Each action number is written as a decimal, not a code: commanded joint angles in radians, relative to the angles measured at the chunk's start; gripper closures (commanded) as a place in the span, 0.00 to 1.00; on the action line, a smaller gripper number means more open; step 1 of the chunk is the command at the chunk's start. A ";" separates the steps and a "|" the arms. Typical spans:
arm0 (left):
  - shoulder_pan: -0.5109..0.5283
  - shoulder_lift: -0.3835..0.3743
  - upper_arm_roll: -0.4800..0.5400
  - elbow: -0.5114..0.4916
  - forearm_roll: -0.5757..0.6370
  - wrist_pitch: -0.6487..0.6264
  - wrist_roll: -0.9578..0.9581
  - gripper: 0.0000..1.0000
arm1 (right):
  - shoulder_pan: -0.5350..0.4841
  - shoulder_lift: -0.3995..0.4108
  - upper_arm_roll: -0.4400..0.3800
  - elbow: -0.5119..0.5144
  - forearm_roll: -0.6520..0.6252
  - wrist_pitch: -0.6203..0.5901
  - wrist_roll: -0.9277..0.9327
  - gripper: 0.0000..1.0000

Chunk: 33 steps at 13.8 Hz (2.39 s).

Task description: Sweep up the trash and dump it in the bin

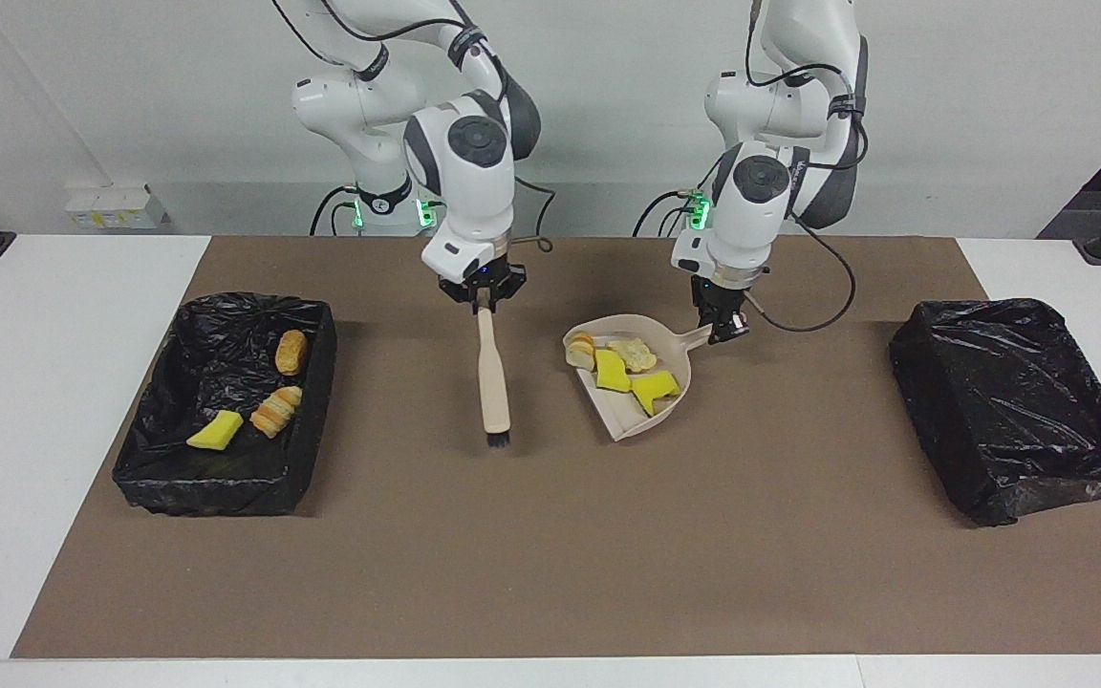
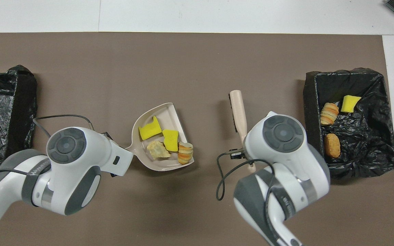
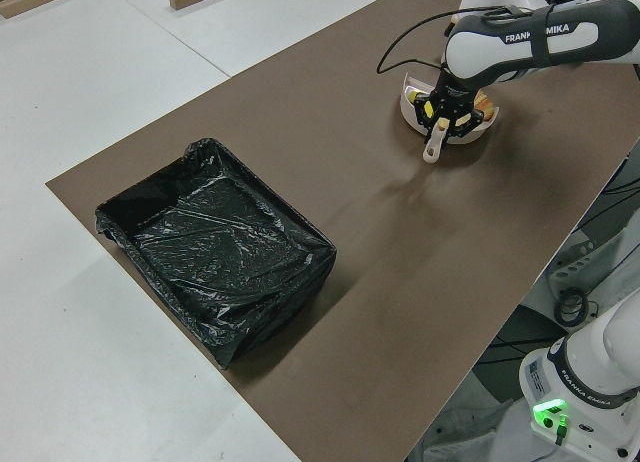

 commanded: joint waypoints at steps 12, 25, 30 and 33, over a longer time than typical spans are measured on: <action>0.489 0.363 0.005 0.799 0.020 -0.462 0.620 1.00 | 0.397 0.043 0.029 0.035 0.089 0.069 0.557 1.00; 0.689 0.377 0.013 0.818 0.682 -0.326 0.868 1.00 | 0.646 0.048 0.027 -0.063 0.115 0.127 0.682 0.58; 0.548 0.299 0.013 0.690 1.092 -0.468 0.535 1.00 | 0.607 0.077 0.016 0.011 0.089 0.100 0.688 0.39; 0.518 0.240 0.012 0.629 1.247 -0.533 0.501 1.00 | 0.437 0.072 0.018 0.060 0.029 0.103 0.624 0.00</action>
